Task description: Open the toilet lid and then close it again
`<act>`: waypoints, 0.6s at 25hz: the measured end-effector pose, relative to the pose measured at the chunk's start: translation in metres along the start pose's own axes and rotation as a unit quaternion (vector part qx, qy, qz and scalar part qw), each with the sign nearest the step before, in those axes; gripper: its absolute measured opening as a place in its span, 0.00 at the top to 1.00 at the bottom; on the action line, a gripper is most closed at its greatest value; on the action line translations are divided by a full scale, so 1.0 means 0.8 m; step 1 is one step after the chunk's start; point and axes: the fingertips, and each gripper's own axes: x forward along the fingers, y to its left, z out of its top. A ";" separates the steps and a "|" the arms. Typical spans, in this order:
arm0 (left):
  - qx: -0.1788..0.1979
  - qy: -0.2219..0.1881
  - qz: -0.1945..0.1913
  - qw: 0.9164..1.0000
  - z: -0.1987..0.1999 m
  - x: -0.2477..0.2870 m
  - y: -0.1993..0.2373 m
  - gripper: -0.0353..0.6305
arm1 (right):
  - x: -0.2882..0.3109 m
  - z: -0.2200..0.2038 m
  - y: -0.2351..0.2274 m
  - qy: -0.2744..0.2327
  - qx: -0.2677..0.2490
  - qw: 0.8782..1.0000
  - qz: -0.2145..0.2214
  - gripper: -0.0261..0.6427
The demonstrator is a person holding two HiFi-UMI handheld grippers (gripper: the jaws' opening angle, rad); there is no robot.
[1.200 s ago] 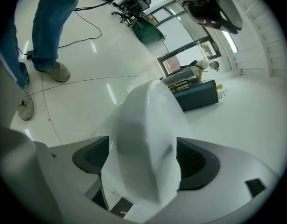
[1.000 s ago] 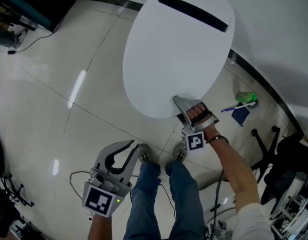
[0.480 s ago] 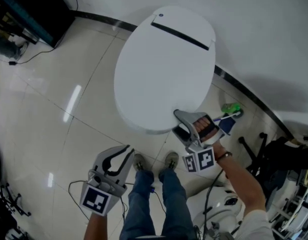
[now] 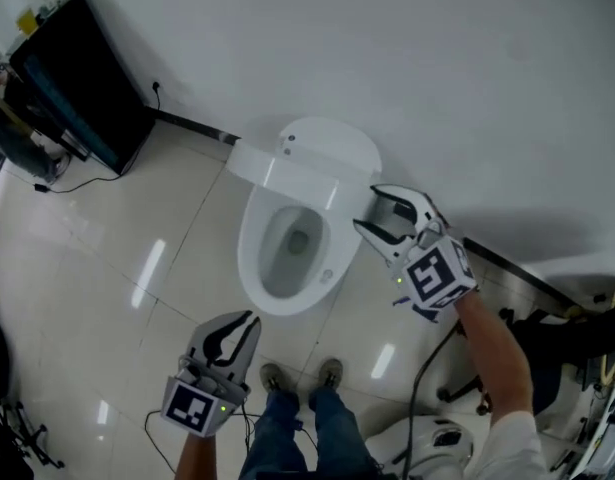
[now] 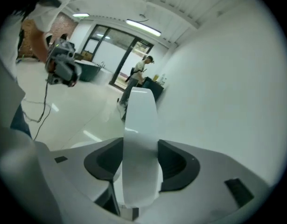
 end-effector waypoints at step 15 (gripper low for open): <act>-0.014 0.008 0.061 0.998 0.110 0.039 0.020 0.89 | 0.087 -0.024 -0.430 0.018 0.233 0.961 -0.145 0.73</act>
